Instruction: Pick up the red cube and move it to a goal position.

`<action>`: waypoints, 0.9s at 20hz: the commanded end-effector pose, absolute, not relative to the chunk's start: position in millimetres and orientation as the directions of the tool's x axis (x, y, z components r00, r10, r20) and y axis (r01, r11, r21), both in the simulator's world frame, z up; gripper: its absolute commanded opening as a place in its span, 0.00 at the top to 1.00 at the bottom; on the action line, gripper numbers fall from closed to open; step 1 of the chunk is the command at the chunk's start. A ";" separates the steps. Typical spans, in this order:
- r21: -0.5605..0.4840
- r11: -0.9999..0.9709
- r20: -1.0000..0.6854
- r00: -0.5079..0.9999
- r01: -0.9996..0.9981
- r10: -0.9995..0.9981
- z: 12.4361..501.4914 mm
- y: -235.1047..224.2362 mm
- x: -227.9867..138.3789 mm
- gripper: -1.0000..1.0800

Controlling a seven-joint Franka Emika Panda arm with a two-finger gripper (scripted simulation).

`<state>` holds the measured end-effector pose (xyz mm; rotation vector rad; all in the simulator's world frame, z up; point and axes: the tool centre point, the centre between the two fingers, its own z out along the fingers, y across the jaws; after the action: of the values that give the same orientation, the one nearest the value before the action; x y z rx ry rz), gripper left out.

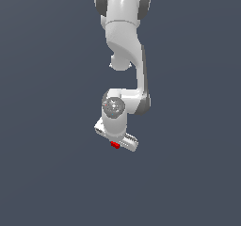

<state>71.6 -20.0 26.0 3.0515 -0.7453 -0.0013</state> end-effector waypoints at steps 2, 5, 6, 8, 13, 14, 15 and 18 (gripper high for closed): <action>0.000 -0.888 0.000 0.888 -0.461 -0.461 30.2 -12.2 57.7 1.00; 0.000 -0.888 0.000 0.888 -0.461 -0.461 34.1 -4.0 42.3 1.00; 0.000 -0.888 0.000 0.888 -0.461 -0.461 35.6 -1.1 36.8 1.00; 0.000 -0.888 0.000 0.888 -0.461 -0.461 38.5 5.0 25.7 1.00; 0.000 -0.888 0.000 0.888 -0.461 -0.461 46.2 21.2 -4.1 1.00; 0.000 -0.888 0.000 0.888 -0.461 -0.461 47.9 24.6 -10.3 1.00; 0.000 -0.888 0.000 0.888 -0.461 -0.461 49.6 28.2 -16.7 1.00; 0.000 -0.888 0.000 0.888 -0.461 -0.461 54.4 38.2 -34.6 1.00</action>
<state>-25.3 33.2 51.6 3.0517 -0.7447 -0.0011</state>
